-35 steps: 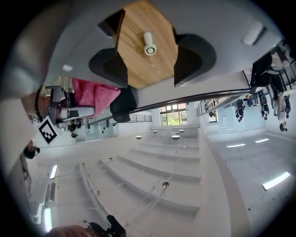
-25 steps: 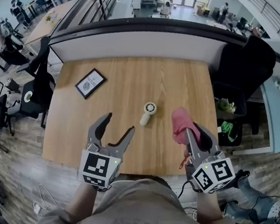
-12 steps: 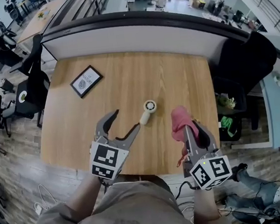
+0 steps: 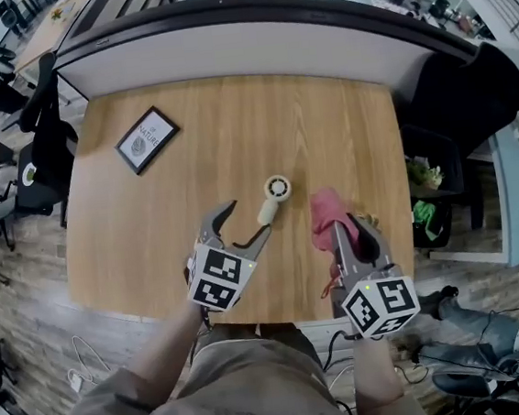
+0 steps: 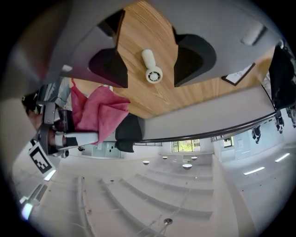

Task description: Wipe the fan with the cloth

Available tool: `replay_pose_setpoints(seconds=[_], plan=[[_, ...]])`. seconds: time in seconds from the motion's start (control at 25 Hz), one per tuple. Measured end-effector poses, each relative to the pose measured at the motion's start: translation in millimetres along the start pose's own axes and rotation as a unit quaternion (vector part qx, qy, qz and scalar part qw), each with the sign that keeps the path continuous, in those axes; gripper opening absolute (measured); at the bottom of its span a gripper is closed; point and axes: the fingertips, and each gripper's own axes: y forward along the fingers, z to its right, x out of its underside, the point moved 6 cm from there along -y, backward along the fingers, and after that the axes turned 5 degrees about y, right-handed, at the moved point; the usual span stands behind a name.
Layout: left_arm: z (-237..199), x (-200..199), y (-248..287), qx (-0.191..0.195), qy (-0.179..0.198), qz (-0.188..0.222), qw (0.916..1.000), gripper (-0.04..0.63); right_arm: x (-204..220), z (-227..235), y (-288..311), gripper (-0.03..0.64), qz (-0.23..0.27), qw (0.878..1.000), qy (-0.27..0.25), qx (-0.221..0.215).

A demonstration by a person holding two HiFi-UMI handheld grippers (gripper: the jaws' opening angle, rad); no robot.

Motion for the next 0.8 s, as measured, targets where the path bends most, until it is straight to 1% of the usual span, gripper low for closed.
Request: replay_pose_setpoints(seconds=[0.24,0.4,0.48,0.6,0.72,0.8], plan=[[1.4,44.3,54.3,0.028,-0.012,-0.054,0.9981,0.313,26.1,15.0,30.3,0.072,-0.032,0.999,0.02,0.015],[-2.4,70.1,91.3,0.047,-0.047,-0.078,0.9947,0.313,40.0,26.2,49.0,0.072,-0.05,0.998,0.03,0.019],[-3.0,80.3,105.3,0.056,-0.057,-0.092,0.9926,0.313,47.5,31.7,56.7,0.072,-0.059,0.997,0.034,0.022],[-1.1,92.9,120.9,0.07,-0.065,-0.119,0.9883,0.313,58.5,39.6,66.7,0.072,-0.074,0.996,0.04,0.027],[-0.5,104.5,142.1,0.081,-0.069,-0.127,0.9861,0.311,66.9,47.6,80.1,0.072,-0.082,0.995,0.045,0.029],[1.6,112.4,155.1,0.086,-0.062,-0.131,0.9856,0.31,72.7,51.9,87.9,0.072,-0.087,0.995,0.048,0.029]])
